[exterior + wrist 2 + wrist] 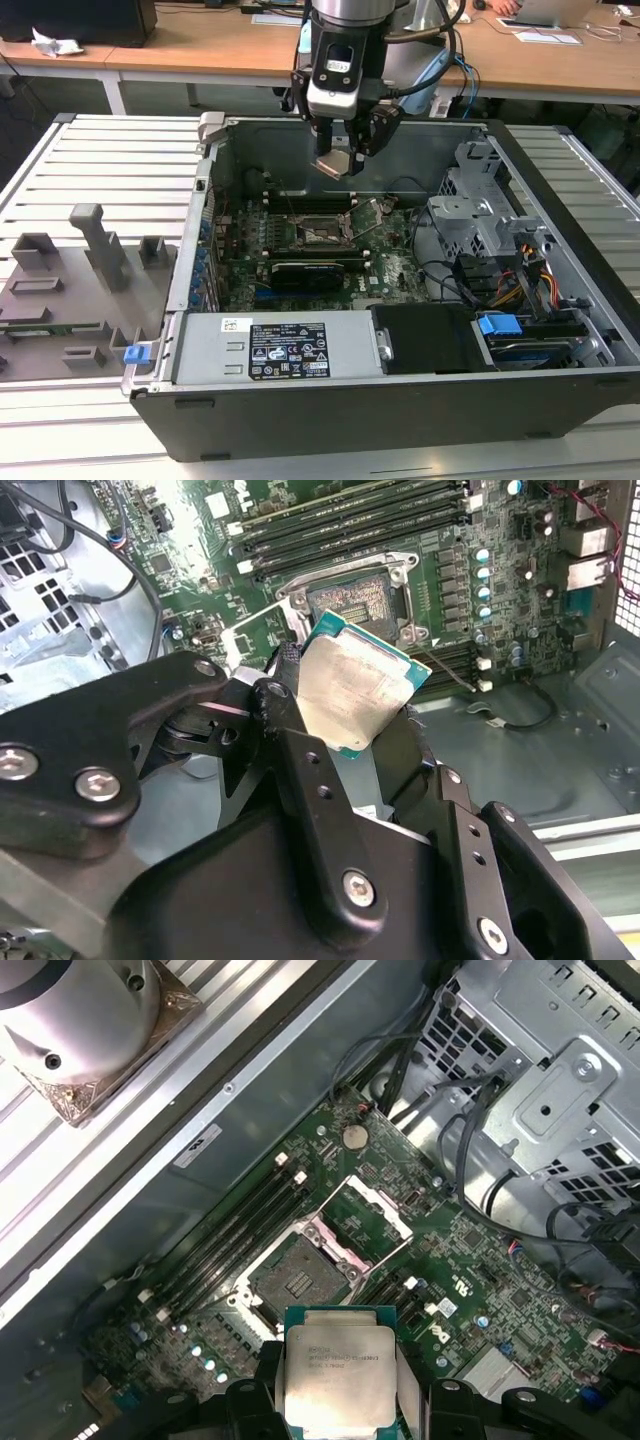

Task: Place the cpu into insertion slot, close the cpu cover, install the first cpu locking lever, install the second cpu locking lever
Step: 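Place the cpu into insertion slot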

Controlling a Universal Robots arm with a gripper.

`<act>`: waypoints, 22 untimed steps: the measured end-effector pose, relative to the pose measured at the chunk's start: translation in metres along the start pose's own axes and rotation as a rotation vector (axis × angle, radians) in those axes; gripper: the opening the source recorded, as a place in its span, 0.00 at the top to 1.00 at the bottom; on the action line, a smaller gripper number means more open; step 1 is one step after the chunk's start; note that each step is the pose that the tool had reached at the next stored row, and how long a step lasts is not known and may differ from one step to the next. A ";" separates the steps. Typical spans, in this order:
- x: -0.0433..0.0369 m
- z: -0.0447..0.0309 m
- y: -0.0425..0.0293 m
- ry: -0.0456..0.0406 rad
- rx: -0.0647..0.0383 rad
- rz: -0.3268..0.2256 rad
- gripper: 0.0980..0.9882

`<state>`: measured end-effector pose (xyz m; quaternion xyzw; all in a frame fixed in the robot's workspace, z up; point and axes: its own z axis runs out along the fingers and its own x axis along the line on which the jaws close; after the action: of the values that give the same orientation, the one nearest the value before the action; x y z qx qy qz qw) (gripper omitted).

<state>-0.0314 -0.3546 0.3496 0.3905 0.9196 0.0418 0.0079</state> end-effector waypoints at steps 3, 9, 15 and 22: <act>0.0000 0.0002 0.0000 -0.0011 0.000 0.013 0.51; 0.0000 0.0013 -0.0001 -0.0040 -0.001 0.047 0.51; -0.0001 0.0034 -0.0003 -0.0099 -0.002 0.117 0.51; -0.0001 0.0068 -0.0006 -0.0186 -0.004 0.222 0.51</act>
<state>-0.0314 -0.3546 0.3428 0.4905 0.8704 0.0406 0.0125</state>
